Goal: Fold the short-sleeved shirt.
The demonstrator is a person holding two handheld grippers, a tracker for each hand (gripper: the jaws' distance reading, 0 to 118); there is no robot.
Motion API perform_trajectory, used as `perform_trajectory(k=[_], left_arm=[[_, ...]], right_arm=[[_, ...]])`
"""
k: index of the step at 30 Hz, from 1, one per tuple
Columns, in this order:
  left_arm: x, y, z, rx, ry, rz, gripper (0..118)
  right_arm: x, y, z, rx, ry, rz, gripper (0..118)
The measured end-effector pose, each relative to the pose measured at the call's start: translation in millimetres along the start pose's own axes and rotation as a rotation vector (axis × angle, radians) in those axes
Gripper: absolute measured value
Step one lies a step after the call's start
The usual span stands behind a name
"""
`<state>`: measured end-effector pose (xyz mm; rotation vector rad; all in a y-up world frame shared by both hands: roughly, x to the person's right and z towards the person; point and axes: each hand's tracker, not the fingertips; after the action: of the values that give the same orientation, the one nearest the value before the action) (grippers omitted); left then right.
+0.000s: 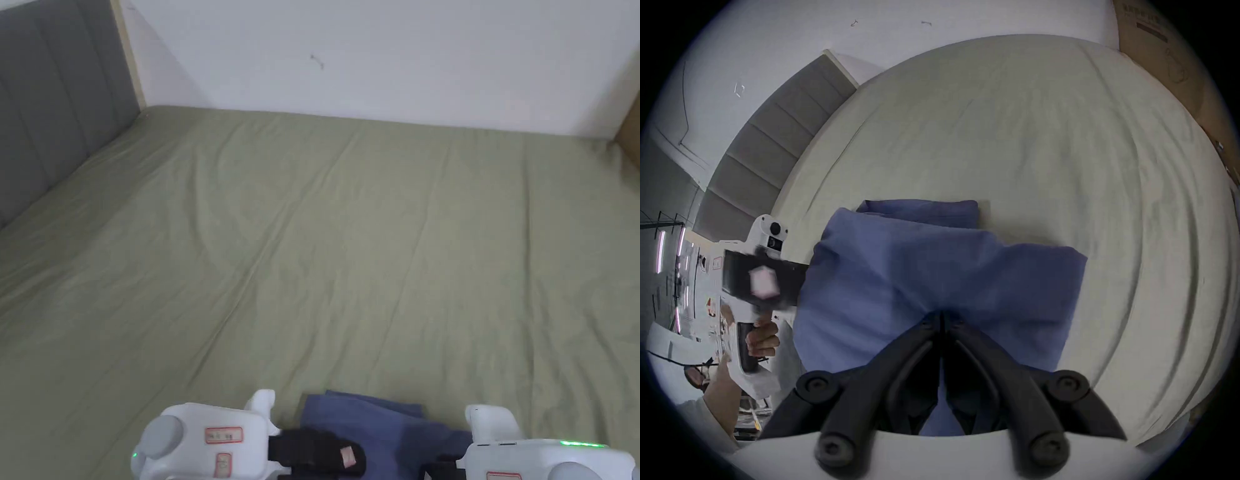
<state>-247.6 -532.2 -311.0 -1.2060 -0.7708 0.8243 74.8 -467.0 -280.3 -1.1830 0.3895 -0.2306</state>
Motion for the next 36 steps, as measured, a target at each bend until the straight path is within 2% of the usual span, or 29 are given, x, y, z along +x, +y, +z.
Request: perform_trajectory(k=[1,4,12,14,21,24,29,31,32,35,36], left_arm=[[2.1,-1.0,-5.0,-0.018,0.051,-0.025,29],[-6.1,0.8,6.1,-0.003,-0.048,0.063,26],[7.0,18.7,54.8,0.017,0.072,-0.080,26],[2.3,31.7,77.0,0.022,0.175,-0.122,26],[-9.5,81.7,175.9,-0.014,0.705,-0.234,26],[-19.6,100.2,209.1,-0.066,1.009,-0.323,25],[-46.9,116.8,231.6,-0.152,1.393,-0.390,25],[-54.3,116.5,241.0,-0.150,1.463,-0.436,26],[-58.5,117.1,247.1,-0.142,1.465,-0.433,26],[-62.1,118.9,260.2,-0.074,1.544,-0.328,77],[-58.4,118.1,265.7,-0.019,1.548,-0.304,89]], right_arm=[[-0.5,0.0,0.8,0.001,-0.005,0.004,1],[-3.9,1.0,3.9,-0.001,-0.011,0.011,1],[-20.5,9.2,13.9,0.031,-0.001,0.041,1],[-25.9,12.0,15.7,0.038,0.001,0.051,1],[-30.1,18.7,14.5,0.052,-0.009,0.057,1],[-27.3,19.9,12.4,0.050,-0.025,0.049,1],[-26.6,18.2,12.0,0.043,-0.042,0.024,1],[-27.6,17.3,13.1,0.039,-0.050,0.024,1],[-26.4,16.5,13.2,0.040,-0.051,0.022,1],[-21.3,16.4,11.6,0.036,-0.053,-0.003,1],[-20.7,16.0,11.8,0.035,-0.055,-0.011,1]])
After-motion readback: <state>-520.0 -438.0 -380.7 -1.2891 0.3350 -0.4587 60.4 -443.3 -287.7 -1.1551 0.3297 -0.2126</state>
